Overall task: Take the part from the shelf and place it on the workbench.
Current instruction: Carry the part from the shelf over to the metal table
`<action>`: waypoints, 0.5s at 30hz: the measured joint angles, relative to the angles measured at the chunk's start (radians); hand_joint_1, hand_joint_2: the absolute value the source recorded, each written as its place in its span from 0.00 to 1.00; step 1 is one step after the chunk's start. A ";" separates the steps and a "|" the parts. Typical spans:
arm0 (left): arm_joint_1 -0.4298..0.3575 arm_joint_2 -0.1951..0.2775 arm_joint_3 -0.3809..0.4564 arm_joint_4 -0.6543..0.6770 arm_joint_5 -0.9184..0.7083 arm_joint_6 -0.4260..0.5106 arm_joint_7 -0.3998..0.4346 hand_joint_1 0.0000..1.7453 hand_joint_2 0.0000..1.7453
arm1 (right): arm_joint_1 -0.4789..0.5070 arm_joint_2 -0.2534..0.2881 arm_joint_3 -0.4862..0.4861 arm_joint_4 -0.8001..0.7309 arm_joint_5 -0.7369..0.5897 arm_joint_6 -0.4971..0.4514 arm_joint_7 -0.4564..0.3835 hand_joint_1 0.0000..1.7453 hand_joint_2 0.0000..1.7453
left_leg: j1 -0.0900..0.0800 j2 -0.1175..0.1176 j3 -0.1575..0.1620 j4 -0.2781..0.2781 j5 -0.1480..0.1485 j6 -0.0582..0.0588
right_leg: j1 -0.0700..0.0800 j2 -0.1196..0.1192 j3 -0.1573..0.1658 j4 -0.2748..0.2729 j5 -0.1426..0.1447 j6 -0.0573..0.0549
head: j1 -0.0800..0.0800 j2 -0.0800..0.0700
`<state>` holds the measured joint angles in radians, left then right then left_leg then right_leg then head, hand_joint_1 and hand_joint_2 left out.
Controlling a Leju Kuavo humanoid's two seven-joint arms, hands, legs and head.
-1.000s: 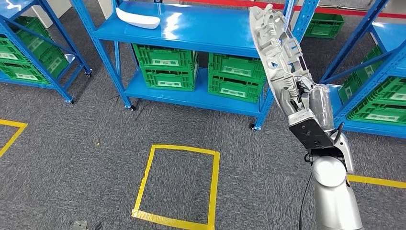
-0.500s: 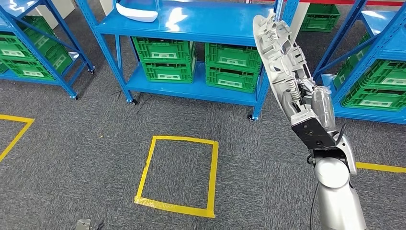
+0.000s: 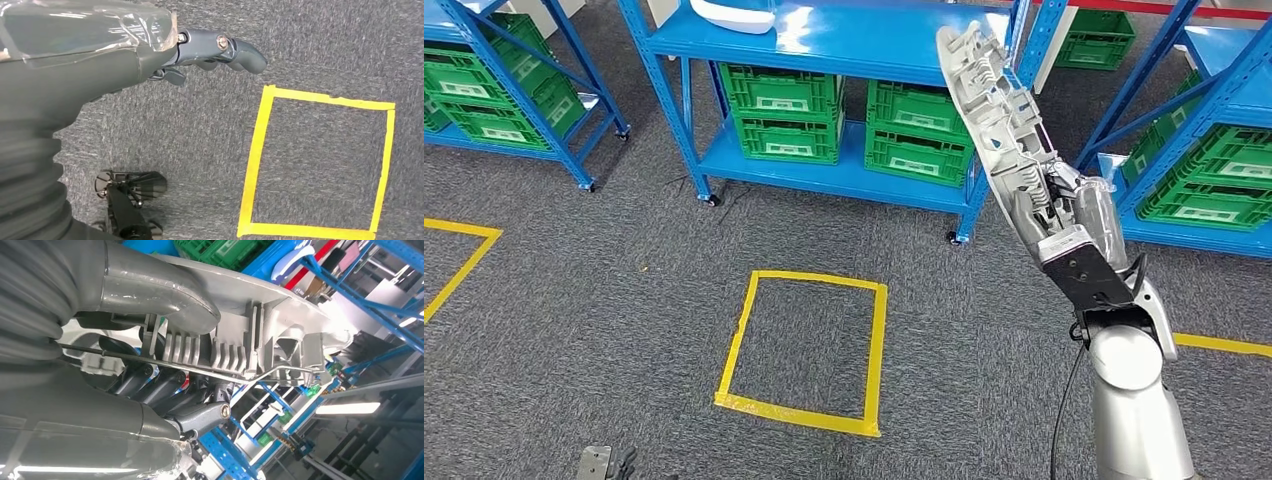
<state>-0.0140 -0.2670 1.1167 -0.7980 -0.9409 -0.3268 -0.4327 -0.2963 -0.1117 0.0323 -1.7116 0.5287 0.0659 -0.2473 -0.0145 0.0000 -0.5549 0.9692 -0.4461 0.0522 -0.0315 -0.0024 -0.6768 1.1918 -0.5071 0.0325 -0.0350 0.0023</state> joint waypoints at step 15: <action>0.003 0.000 -0.004 -0.002 0.000 0.006 0.017 0.00 1.00 | -0.010 0.028 -0.023 -0.005 -0.020 0.015 0.002 1.00 1.00 | 0.036 -0.001 -0.121 0.244 -0.080 -0.076 | -0.007 0.000 0.092 -0.184 0.049 -0.030 | -0.005 0.000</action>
<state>-0.0114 -0.2667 1.1126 -0.8000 -0.9411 -0.3212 -0.4154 -0.3058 -0.0833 0.0092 -1.7164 0.5088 0.0812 -0.2449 0.0212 -0.0007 -0.6757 1.2134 -0.5265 -0.0234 -0.0389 -0.0021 -0.5850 1.0081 -0.4583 0.0025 -0.0402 0.0023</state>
